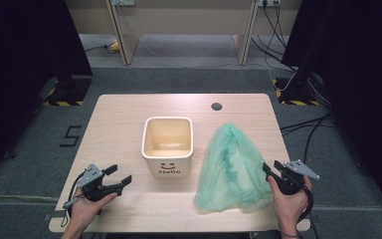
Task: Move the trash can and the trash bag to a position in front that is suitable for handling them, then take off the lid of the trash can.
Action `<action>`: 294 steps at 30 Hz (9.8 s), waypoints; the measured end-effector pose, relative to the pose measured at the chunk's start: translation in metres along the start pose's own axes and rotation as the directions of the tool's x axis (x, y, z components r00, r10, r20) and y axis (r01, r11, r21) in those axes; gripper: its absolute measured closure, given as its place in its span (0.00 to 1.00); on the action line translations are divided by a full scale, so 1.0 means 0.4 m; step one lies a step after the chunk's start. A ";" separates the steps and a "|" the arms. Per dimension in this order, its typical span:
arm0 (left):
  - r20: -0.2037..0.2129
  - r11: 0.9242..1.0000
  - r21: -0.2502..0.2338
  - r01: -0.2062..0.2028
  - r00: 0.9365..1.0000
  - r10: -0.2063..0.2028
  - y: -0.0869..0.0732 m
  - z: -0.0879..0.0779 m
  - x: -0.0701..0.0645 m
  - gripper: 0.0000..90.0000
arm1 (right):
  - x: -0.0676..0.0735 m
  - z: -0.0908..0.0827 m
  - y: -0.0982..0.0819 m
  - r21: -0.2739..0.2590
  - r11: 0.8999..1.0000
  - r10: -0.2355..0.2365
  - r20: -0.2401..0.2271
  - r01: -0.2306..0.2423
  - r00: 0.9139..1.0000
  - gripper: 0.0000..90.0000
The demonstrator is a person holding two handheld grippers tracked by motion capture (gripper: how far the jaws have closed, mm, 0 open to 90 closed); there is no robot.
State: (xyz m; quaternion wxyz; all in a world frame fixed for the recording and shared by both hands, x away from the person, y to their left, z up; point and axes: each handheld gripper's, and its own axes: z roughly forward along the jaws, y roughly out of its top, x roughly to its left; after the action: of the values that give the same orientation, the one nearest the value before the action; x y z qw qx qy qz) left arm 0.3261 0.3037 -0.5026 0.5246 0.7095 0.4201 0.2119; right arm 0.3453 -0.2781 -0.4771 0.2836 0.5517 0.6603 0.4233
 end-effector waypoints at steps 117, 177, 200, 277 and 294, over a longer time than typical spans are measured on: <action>-0.156 0.987 0.161 0.023 0.988 0.003 0.409 0.284 -0.036 0.64 | 0.013 -0.003 0.002 -0.024 1.000 -0.011 -0.034 0.010 0.999 0.57; -0.286 0.969 0.241 0.052 0.958 0.020 0.427 0.345 -0.063 0.83 | 0.012 0.001 0.001 -0.016 1.000 -0.007 -0.050 0.007 0.999 0.56; -0.283 0.970 0.241 0.018 0.958 0.053 0.489 0.310 -0.073 0.85 | 0.009 0.007 -0.001 -0.017 1.000 -0.010 -0.057 0.009 0.998 0.55; -0.310 0.966 0.241 0.097 0.951 -0.019 0.460 0.127 0.057 0.85 | 0.004 0.005 -0.002 -0.031 0.999 0.016 -0.047 -0.018 0.999 0.55; -0.324 0.966 0.234 0.110 0.946 -0.030 0.444 0.094 0.082 0.85 | 0.004 0.005 -0.002 -0.032 0.999 0.017 -0.045 -0.019 0.999 0.55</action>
State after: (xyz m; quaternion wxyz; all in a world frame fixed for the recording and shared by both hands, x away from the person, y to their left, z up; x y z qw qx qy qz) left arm 0.4386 0.2922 -0.3570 0.3643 0.7109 0.5473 0.2499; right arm 0.3462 -0.2763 -0.4784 0.2737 0.5433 0.6546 0.4488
